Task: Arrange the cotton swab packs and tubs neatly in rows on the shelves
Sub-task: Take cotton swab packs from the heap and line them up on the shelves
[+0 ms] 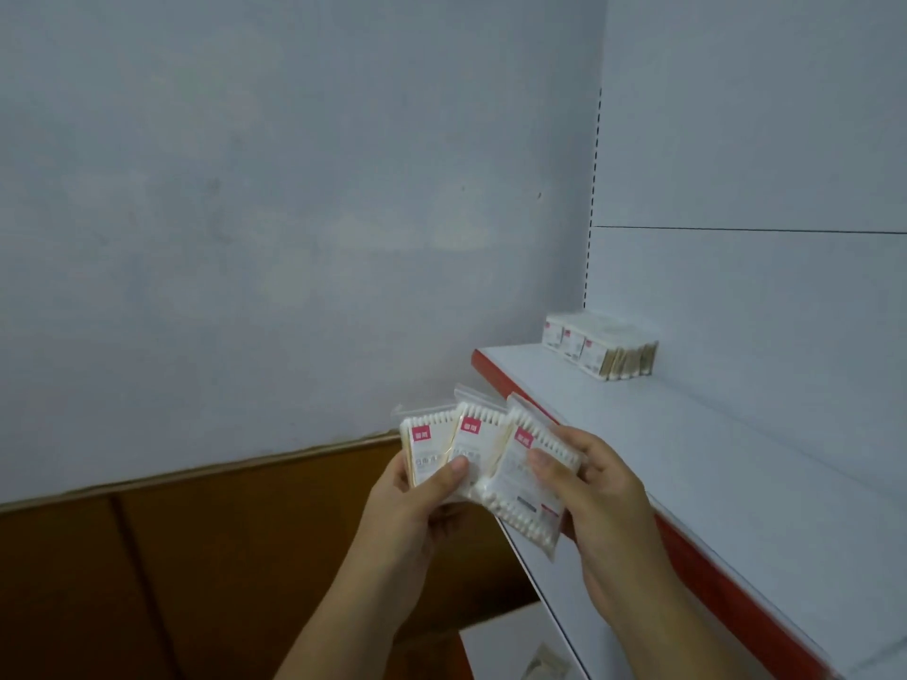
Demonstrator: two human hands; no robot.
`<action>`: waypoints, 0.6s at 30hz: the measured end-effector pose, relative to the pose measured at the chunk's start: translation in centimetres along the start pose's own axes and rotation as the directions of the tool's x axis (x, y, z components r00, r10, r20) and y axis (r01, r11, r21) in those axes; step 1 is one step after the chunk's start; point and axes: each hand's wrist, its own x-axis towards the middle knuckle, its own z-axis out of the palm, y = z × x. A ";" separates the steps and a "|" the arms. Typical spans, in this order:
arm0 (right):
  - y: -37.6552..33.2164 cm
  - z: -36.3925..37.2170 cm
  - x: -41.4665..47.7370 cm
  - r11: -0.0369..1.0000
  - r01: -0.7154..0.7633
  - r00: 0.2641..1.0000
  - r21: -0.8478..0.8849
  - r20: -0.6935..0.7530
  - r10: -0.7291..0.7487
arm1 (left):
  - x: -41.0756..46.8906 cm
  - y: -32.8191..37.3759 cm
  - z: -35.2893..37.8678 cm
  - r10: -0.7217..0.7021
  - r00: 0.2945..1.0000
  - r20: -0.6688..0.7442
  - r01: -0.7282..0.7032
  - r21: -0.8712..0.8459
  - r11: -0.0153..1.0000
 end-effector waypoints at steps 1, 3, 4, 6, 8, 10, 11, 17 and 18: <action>1.1 0.8 1.4 1.000 -0.021 1.000 0.003 0.003 0.021 | 1.6 -0.3 -1.0 -0.006 1.000 -0.008 0.006 -0.007 1.000; 3.4 2.4 4.4 0.999 -0.050 0.998 0.003 -0.023 0.050 | 4.8 -0.9 -3.0 -0.028 1.000 -0.012 0.028 -0.027 0.999; 4.7 3.3 5.9 0.998 -0.059 0.998 0.003 -0.038 0.059 | 6.6 -1.2 -4.1 -0.040 0.999 -0.007 0.040 -0.026 0.999; 6.9 5.2 9.0 0.996 -0.085 0.994 0.004 -0.065 0.085 | 10.3 -1.6 -6.4 -0.062 0.998 0.011 0.062 -0.002 0.998; 8.6 7.1 12.2 0.993 -0.120 0.991 0.002 -0.061 0.120 | 14.2 -1.3 -8.4 -0.069 0.997 0.035 0.068 0.029 0.997; 9.6 8.7 15.2 0.991 -0.135 0.989 -0.016 -0.067 0.134 | 18.2 -1.1 -9.9 -0.081 0.994 0.073 0.078 0.045 0.996; 10.0 9.2 16.5 0.991 -0.131 0.987 -0.021 -0.096 0.128 | 20.1 -1.0 -10.4 -0.095 0.990 0.103 0.091 0.044 0.995; 10.5 8.5 22.7 0.999 -0.034 0.926 0.043 -0.375 0.047 | 30.7 -1.8 -10.9 -0.261 0.921 0.288 0.279 -0.026 0.960; 10.2 8.0 23.8 0.999 -0.003 0.904 0.037 -0.427 0.018 | 32.5 -1.8 -10.5 -0.267 0.905 0.331 0.293 -0.030 0.956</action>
